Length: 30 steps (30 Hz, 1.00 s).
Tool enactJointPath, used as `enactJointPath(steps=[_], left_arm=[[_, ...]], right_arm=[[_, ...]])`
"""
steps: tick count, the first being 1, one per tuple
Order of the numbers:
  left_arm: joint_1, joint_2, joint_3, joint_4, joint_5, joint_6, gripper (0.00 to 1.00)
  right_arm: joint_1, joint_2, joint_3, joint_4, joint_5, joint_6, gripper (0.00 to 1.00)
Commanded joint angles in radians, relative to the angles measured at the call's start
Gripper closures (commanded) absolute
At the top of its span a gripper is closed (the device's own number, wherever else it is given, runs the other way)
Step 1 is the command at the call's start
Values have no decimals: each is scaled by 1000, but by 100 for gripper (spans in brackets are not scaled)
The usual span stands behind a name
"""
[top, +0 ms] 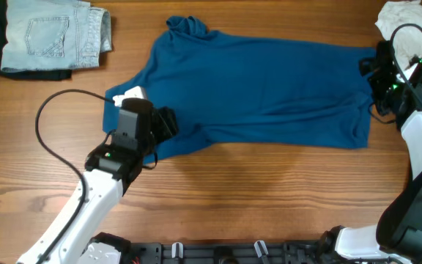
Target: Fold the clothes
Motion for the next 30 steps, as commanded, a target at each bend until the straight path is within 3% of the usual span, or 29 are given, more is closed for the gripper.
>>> enactJointPath(steps=[1, 11, 23, 25, 30], left_arm=[[4, 43, 8, -77, 136, -137, 34], [6, 266, 8, 11, 163, -163, 37], [6, 352, 8, 130, 90, -158, 42], [6, 352, 8, 137, 82, -158, 47], [6, 352, 9, 188, 93, -133, 79]], right_arm=[[15, -6, 13, -28, -101, -31, 1], [40, -6, 12, -39, -88, -32, 1], [40, -6, 12, -42, -88, -38, 1], [40, -6, 12, -42, -88, -55, 1], [40, -6, 11, -46, -88, -57, 0]])
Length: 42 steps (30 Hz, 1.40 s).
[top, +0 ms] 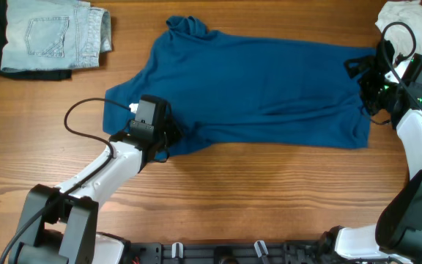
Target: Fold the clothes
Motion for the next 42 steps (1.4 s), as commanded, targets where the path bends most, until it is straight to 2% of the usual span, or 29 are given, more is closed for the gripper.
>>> enactJointPath(steps=[1, 6, 9, 13, 20, 21, 22, 24, 25, 26, 28, 31, 36, 42], left_arm=[[6, 9, 11, 34, -3, 17, 83], [6, 9, 71, 35, 12, 18, 91], [6, 9, 84, 60, -41, 18, 96], [6, 15, 84, 105, -143, 18, 96], [6, 54, 84, 229, -163, 18, 95], [6, 67, 84, 252, -163, 18, 86], [6, 81, 84, 273, -163, 18, 67], [6, 115, 84, 311, -162, 18, 20], [6, 129, 84, 322, -159, 18, 7], [6, 139, 84, 328, -158, 18, 0], [6, 146, 84, 330, -159, 18, 1], [6, 124, 91, 332, -142, 79, 0], [6, 10, 105, 306, -81, 154, 1], [5, -158, 105, 65, -29, 153, 0]], right_arm=[[3, -6, 11, -2, -15, -24, 0], [3, -6, 11, -5, -15, -24, 1], [3, -6, 11, -5, -15, -24, 0], [3, -6, 11, -8, -15, -24, 0], [3, -6, 11, -9, -15, -24, 1], [3, -6, 11, -9, -15, -24, 1], [3, -6, 11, -10, -15, -24, 1], [3, -6, 11, -13, -15, -24, 0], [3, -6, 11, -16, -15, -25, 1], [3, -6, 11, -17, -15, -25, 0], [3, -6, 11, -18, -15, -25, 0], [3, -6, 11, -20, -15, -25, 1], [3, -6, 11, -27, -15, -26, 1], [3, -6, 11, -32, -6, -50, 0]])
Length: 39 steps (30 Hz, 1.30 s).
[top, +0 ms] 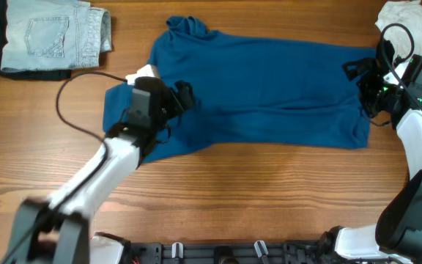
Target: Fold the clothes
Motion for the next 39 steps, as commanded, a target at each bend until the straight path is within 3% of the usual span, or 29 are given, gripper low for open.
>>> enactJointPath(steps=[1, 6, 10, 15, 21, 30, 39], left_arm=[[3, -101, 21, -143, 61, 37, 0], [-19, -25, 21, -258, 157, 96, 13], [-19, 78, 42, -286, 207, 171, 11], [-20, 170, 172, -407, 99, 240, 5], [-21, 196, 306, -456, -59, 360, 11], [-23, 283, 316, -464, -89, 552, 13], [-45, 378, 316, -460, -139, 557, 13]], right_arm=[[3, -6, 11, -1, 1, -33, 0], [3, -6, 11, 0, 19, -29, 1], [3, -6, 11, 0, 19, -30, 1], [3, -6, 11, 0, 19, -30, 0], [3, -6, 11, 0, 19, -31, 1], [3, -6, 11, 0, 39, -34, 1], [3, -6, 11, 0, 50, -34, 0]])
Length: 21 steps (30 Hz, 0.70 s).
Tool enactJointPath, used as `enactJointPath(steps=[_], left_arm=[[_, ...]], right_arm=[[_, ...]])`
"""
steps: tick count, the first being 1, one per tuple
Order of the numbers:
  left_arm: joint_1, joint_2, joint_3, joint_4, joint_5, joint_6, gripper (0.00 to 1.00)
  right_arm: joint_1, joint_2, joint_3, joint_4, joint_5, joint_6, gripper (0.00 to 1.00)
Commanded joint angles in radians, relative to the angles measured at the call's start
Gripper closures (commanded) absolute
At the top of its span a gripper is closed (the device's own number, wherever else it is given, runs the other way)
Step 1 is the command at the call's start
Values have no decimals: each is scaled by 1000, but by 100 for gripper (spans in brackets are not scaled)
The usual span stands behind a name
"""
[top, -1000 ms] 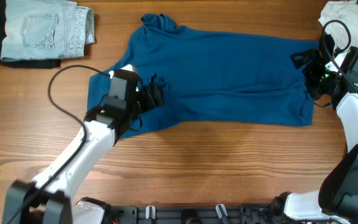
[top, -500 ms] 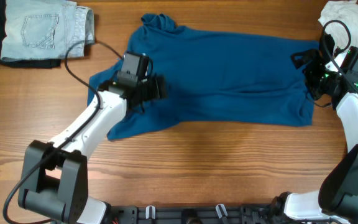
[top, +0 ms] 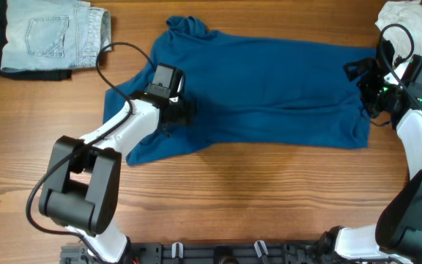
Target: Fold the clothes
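Observation:
A blue long-sleeved shirt lies spread flat across the wooden table, collar at the upper left and hem at the right. My left gripper rests low on the shirt where the near sleeve meets the body. Its fingers are dark against the cloth, so their state is unclear. The near sleeve runs down-left from there. My right gripper sits over the shirt's hem at the far right, and the overhead view is too small to show whether its jaws are open or shut.
Folded light denim lies on a dark garment at the back left corner. A white cloth is bunched at the back right. The left arm's cable loops above the sleeve.
My left gripper has moved slightly toward the table's front on the shirt, and its arm now stretches further over the sleeve. The right gripper and the shirt's outline look unchanged.
At first my left gripper was on the near sleeve's lower edge and my right gripper at the hem's outer edge. The right one then moved a little inward over the hem and stayed. The left one went up onto the shirt near the armpit, where it sits now.

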Motion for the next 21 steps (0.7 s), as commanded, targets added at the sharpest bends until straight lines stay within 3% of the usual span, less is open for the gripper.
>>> enactJointPath(steps=[1, 7, 9, 13, 21], left_arm=[[-21, 15, 9, 7, -69, 30, 13], [-22, 15, 9, 14, -133, 31, 25], [-22, 15, 9, 10, -136, 55, 36], [-22, 15, 9, 11, -144, 57, 44], [-22, 14, 9, 11, -144, 57, 93]], right_arm=[[3, -6, 11, 0, 26, -20, 1], [3, -6, 11, 0, 26, -21, 0], [3, -6, 11, 0, 26, -21, 1], [3, -6, 11, 0, 26, -21, 0], [3, -6, 11, -3, 29, -21, 1]])
